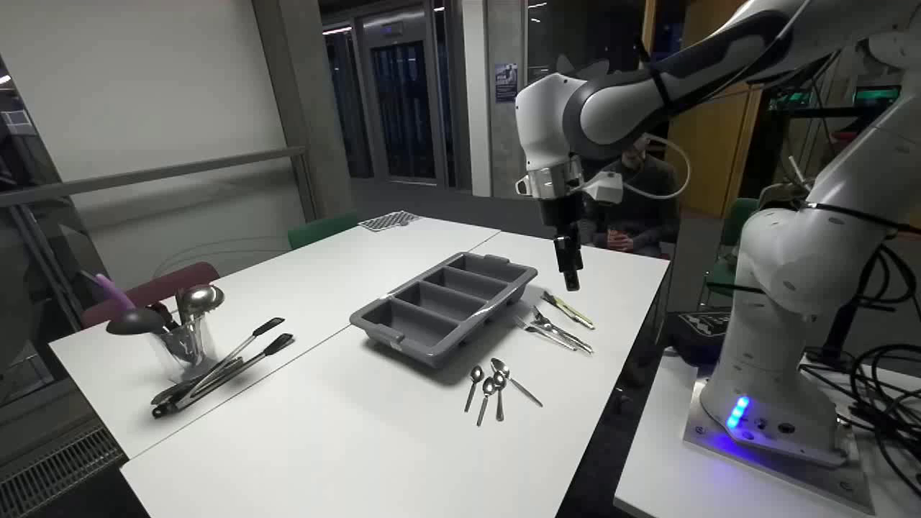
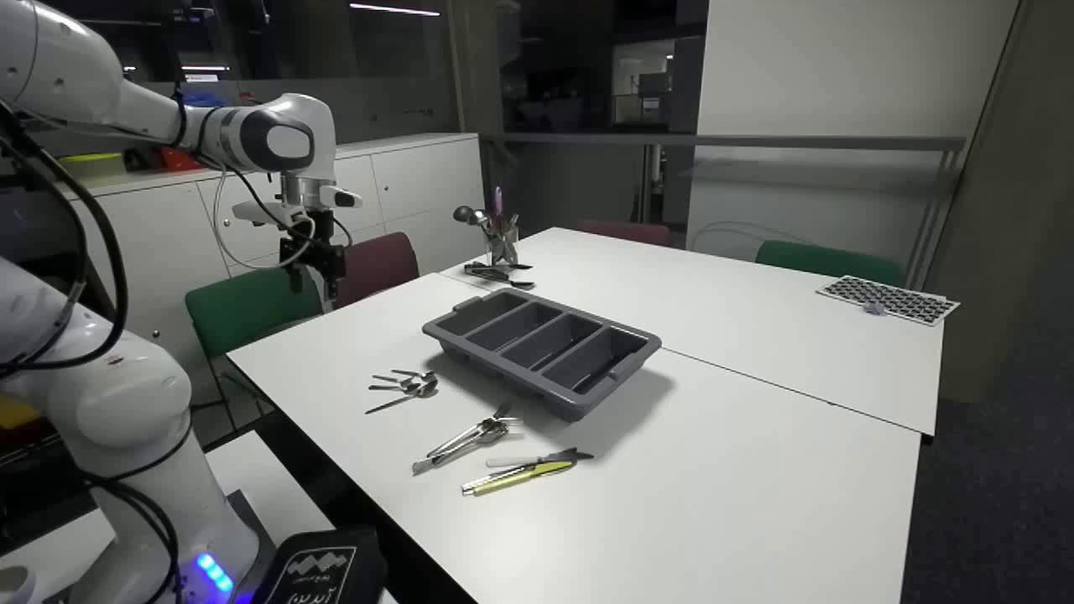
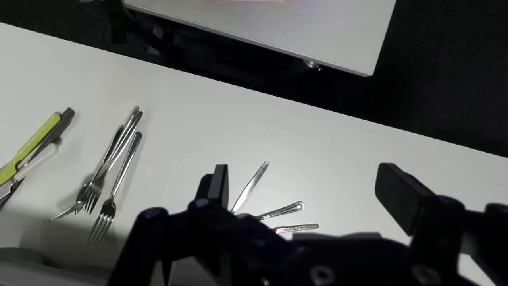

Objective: Put one silver spoon on the cutlery holder.

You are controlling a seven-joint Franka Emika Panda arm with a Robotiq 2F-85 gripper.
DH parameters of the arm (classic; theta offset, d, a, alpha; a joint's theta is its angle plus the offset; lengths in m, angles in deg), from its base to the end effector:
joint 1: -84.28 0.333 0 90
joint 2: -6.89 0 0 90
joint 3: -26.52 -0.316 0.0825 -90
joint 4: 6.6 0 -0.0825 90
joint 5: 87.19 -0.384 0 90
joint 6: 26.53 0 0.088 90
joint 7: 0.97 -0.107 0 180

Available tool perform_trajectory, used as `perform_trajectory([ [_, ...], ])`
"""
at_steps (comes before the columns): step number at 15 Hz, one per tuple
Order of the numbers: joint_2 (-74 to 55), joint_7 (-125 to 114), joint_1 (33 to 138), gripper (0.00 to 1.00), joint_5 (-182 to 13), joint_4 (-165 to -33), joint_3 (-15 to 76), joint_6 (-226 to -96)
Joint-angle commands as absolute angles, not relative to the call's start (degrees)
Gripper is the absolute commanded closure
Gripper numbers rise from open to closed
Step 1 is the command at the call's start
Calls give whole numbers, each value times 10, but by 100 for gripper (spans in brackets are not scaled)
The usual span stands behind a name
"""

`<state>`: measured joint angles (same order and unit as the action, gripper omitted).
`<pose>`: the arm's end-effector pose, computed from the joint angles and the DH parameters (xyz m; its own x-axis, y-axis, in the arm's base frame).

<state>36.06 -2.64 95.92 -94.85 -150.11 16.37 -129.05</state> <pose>0.3366 0.1481 0.4401 0.9394 0.2704 -0.2108 0.2704 -0.9623 -0.0294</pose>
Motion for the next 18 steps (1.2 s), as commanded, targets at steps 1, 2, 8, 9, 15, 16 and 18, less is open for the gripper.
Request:
perform_trajectory([
  [1, 360, -27, 959, 0, -948, -1500, 164, -1289],
  [2, 360, -27, 959, 0, -948, -1500, 164, -1289],
  [8, 360, -27, 959, 0, -948, -1500, 164, -1289],
  [9, 360, -27, 959, 0, -948, -1500, 164, -1289],
  [15, 321, -100, 912, 0, -980, -1436, 197, -1331],
  [16, 308, -111, 905, 0, -989, -1420, 204, -1335],
  [18, 285, -146, 888, 0, -1000, -1396, 210, -1349],
])
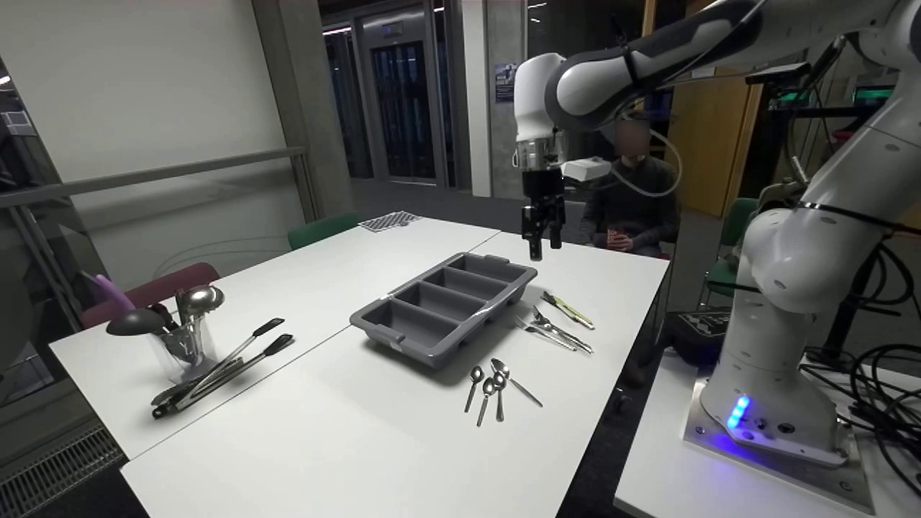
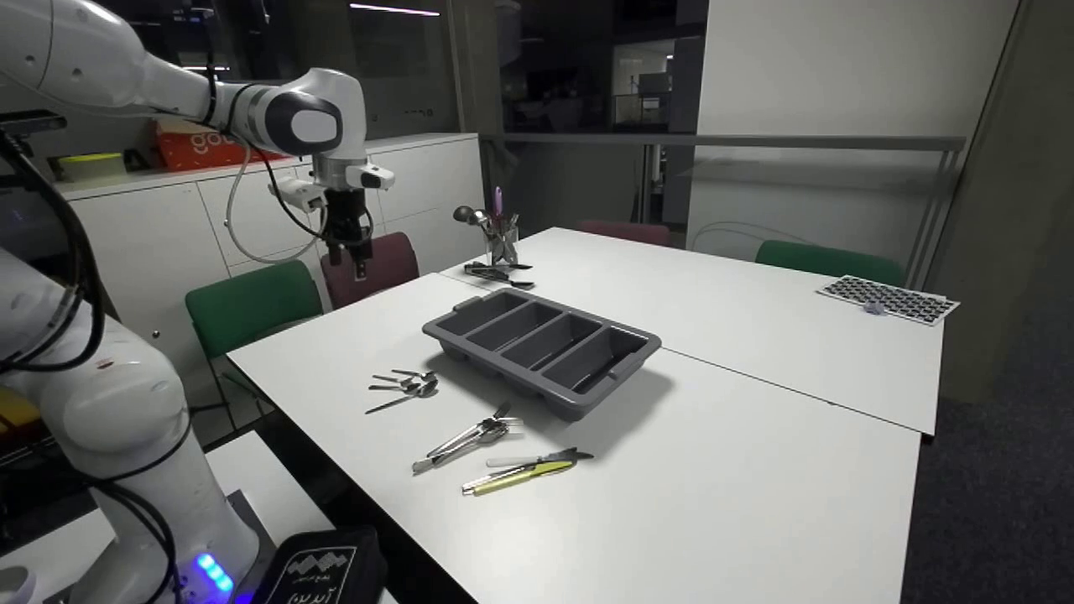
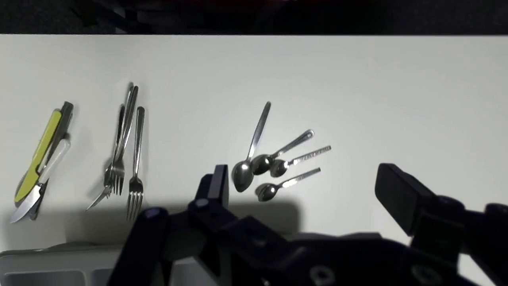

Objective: Put one silver spoon on the cutlery holder.

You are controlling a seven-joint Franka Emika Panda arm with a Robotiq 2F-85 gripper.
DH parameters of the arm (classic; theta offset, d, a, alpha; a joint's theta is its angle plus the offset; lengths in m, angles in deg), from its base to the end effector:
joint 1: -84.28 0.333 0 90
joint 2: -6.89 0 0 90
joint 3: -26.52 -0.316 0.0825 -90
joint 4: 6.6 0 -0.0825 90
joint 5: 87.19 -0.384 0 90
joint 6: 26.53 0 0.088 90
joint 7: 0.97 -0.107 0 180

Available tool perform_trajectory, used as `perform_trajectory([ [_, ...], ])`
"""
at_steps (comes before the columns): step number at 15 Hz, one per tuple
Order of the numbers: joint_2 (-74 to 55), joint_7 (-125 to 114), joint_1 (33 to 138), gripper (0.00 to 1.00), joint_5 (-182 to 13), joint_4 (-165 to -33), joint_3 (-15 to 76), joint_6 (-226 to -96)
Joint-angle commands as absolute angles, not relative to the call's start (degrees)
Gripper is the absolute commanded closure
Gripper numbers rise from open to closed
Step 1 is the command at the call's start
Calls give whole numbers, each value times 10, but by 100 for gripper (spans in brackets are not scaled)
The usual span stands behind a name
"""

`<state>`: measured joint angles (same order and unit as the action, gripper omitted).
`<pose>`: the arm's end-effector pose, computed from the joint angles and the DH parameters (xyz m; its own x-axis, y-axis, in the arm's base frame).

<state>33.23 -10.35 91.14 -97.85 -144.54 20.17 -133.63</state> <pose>0.3871 0.1078 0.4740 0.9948 -0.0029 -0.1018 -0.0140 -0.9940 -0.1082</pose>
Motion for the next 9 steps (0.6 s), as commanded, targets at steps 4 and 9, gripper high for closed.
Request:
perform_trajectory([
  [4, 252, -241, 866, 0, -1014, -1389, 205, -1402],
  [9, 253, -230, 870, 0, -1002, -1399, 208, -1398],
])
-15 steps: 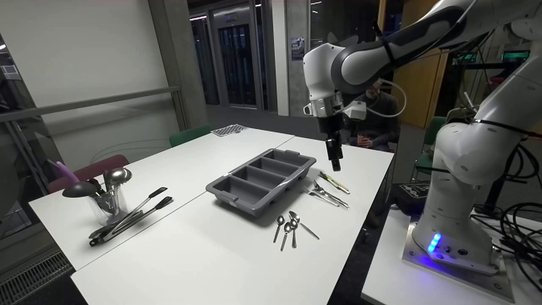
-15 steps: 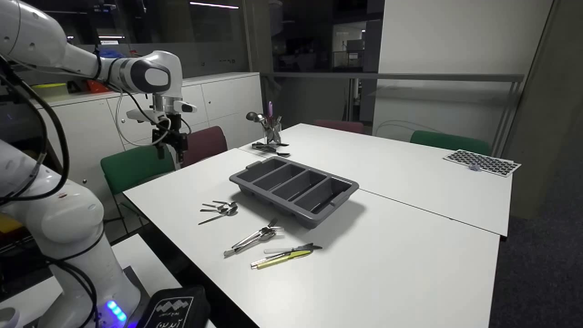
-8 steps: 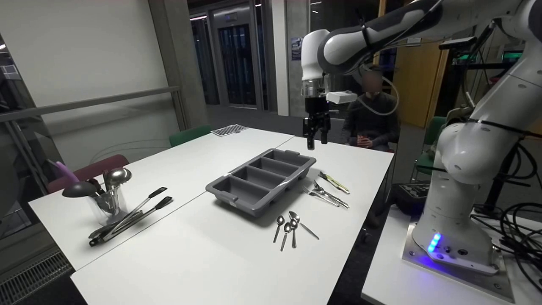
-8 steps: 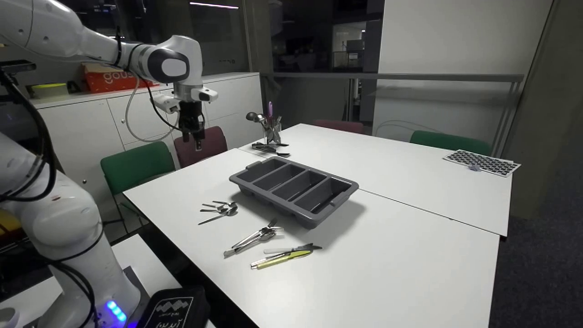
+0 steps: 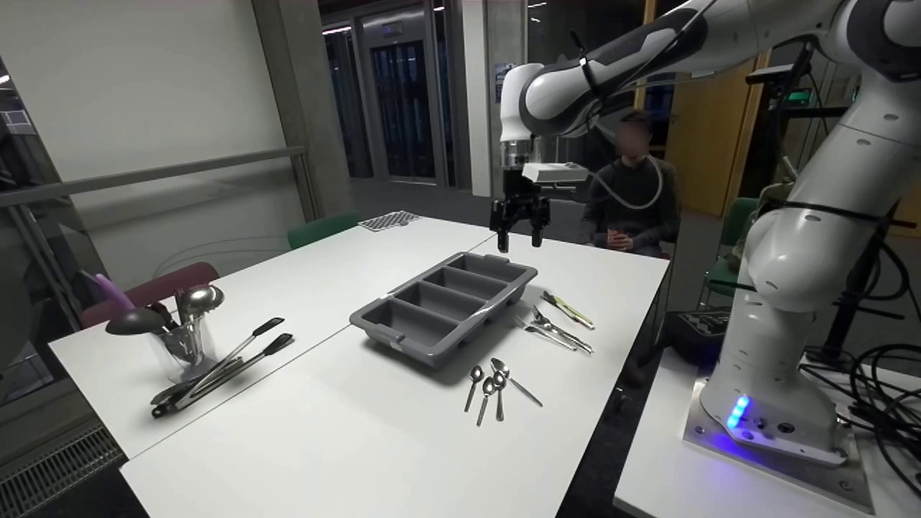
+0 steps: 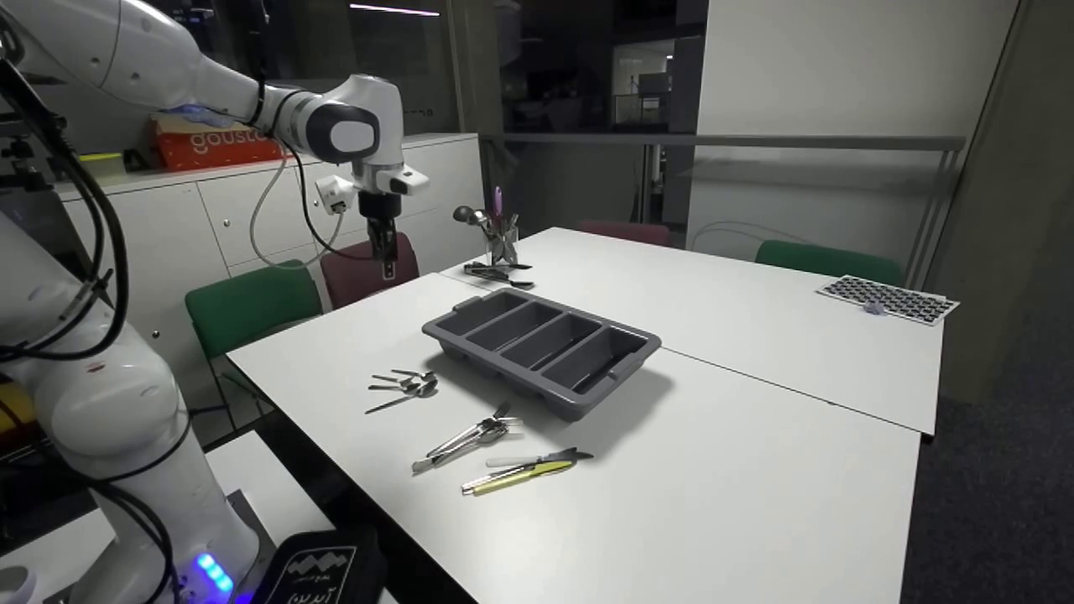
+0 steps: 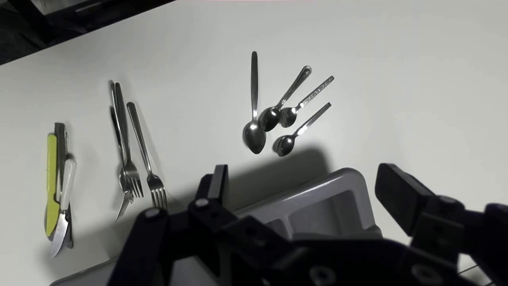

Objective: Put one silver spoon on the cutlery holder.

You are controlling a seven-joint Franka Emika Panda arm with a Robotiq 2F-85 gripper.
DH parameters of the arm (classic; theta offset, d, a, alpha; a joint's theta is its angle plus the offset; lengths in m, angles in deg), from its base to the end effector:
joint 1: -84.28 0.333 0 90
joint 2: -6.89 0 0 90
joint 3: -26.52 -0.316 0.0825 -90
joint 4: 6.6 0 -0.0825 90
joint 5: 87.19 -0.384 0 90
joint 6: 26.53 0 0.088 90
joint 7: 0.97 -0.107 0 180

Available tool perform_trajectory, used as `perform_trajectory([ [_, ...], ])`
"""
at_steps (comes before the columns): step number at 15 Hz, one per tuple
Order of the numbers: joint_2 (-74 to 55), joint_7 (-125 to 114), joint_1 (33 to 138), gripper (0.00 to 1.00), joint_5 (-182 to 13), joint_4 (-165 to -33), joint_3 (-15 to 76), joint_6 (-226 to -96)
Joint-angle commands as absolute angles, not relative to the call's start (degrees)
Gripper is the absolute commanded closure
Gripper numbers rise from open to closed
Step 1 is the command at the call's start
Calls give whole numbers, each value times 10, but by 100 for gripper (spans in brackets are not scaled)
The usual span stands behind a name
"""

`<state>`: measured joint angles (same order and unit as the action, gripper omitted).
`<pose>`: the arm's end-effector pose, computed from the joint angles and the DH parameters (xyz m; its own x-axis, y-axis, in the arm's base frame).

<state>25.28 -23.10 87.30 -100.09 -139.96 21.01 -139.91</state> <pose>0.4402 0.0821 0.4625 0.9422 -0.3206 -0.0979 -0.3322 -0.9317 -0.1465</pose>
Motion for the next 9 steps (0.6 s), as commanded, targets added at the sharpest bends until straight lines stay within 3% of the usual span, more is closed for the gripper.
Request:
perform_trajectory([
  [1, 253, -231, 870, 0, -1002, -1398, 208, -1398],
  [9, 141, -187, 866, 0, -1059, -1378, 235, -1438],
])
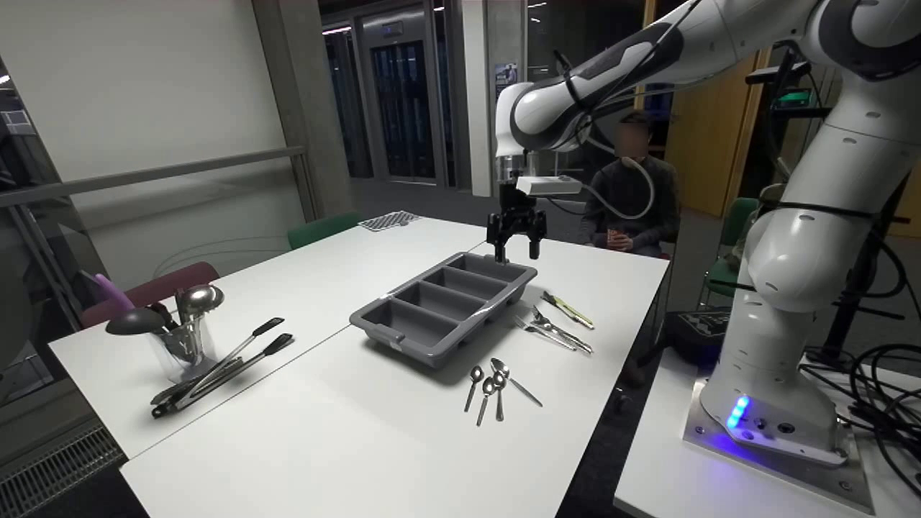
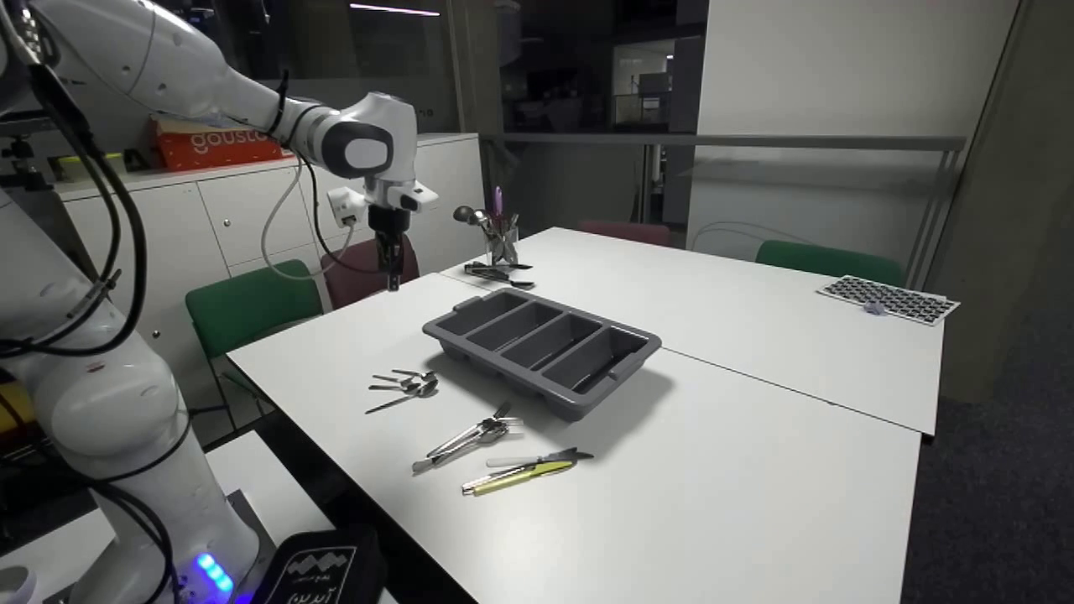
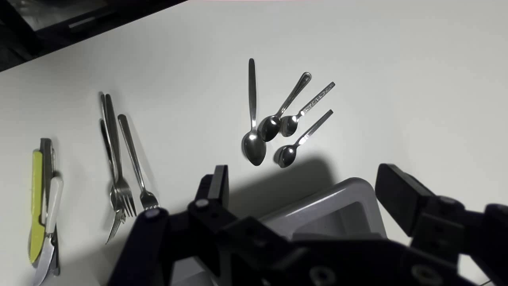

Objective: Put one silver spoon on the cutlery holder.

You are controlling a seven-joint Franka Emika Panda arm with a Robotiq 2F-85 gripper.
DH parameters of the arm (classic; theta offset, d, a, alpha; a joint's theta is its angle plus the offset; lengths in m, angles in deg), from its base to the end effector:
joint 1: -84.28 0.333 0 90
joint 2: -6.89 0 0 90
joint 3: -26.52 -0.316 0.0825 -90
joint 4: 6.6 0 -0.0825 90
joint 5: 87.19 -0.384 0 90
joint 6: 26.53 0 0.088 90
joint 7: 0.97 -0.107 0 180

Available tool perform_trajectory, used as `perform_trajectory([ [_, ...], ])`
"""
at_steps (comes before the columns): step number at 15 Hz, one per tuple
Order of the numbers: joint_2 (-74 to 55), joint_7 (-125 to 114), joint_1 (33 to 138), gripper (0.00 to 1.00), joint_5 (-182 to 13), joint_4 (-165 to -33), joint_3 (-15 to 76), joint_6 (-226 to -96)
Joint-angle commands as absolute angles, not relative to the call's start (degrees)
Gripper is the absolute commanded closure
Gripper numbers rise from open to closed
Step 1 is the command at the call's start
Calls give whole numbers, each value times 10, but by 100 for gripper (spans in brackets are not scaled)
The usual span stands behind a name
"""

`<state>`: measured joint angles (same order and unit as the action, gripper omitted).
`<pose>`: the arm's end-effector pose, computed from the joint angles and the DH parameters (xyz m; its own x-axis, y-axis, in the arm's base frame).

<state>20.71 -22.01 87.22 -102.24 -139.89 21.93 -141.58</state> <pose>0.4540 0.0765 0.4301 0.9288 -0.3356 -0.1569 -0.3594 -0.9190 -0.1619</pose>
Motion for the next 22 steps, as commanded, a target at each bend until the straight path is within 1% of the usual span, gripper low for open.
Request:
perform_trajectory([
  [1, 120, -182, 865, 0, -1067, -1373, 240, -1441],
  [6, 21, -136, 860, 0, -1103, -1327, 258, -1440],
  [11, -37, -129, 851, 0, -1115, -1280, 261, -1422],
  [13, -44, -117, 847, 0, -1110, -1269, 261, -1378],
  [14, -35, -142, 857, 0, -1099, -1292, 260, -1423],
  [22, -60, -136, 855, 0, -1102, -1278, 259, -1413],
])
